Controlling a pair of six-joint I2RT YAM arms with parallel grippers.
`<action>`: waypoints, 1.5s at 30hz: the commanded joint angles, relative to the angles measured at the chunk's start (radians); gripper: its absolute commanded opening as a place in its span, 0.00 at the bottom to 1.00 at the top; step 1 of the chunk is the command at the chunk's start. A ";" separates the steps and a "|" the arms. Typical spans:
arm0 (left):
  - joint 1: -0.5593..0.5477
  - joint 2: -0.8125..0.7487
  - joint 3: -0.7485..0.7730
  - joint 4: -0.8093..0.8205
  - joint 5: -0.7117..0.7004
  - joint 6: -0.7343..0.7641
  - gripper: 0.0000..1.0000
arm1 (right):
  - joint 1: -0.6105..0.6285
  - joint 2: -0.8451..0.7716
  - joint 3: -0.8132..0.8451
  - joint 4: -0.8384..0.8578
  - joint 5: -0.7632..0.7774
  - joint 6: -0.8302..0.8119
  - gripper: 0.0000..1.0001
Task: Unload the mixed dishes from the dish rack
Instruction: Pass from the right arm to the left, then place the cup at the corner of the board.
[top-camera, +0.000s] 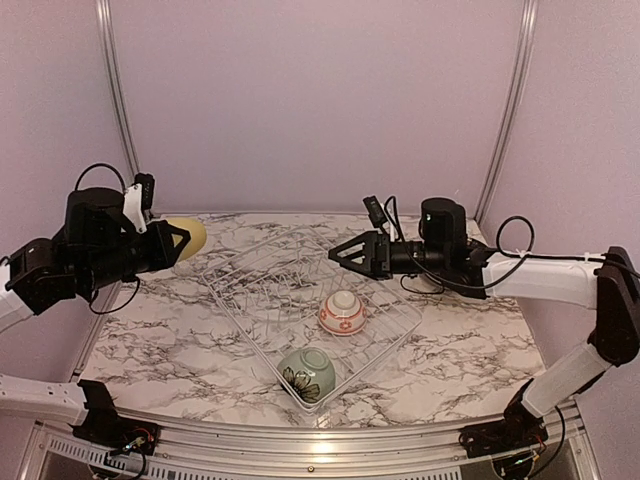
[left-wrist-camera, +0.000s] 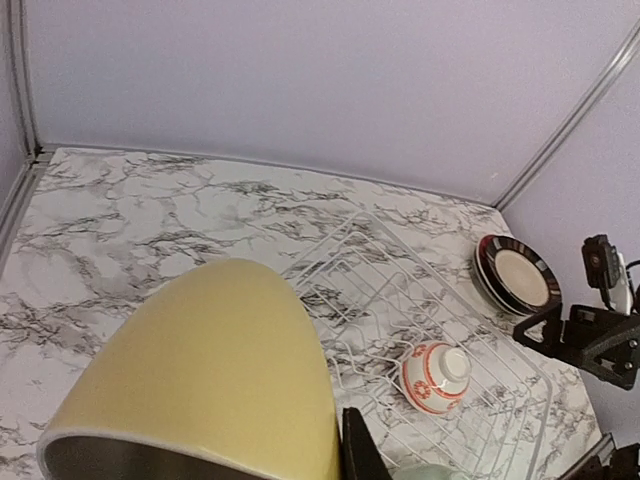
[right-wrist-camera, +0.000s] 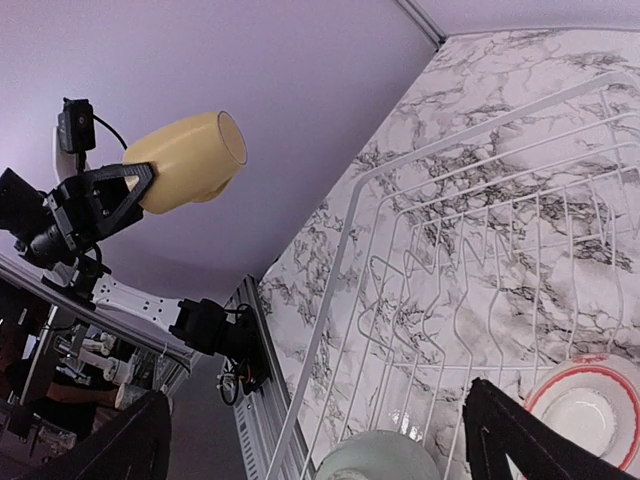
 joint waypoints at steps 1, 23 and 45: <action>0.094 0.027 0.111 -0.362 -0.298 0.021 0.00 | -0.005 -0.021 0.023 -0.144 0.056 -0.103 0.98; 0.598 0.432 -0.037 -0.293 0.163 0.308 0.00 | 0.114 0.053 0.151 -0.431 0.199 -0.286 0.98; 0.647 0.522 -0.052 -0.256 0.198 0.336 0.32 | 0.307 0.153 0.205 -0.588 0.296 -0.418 0.95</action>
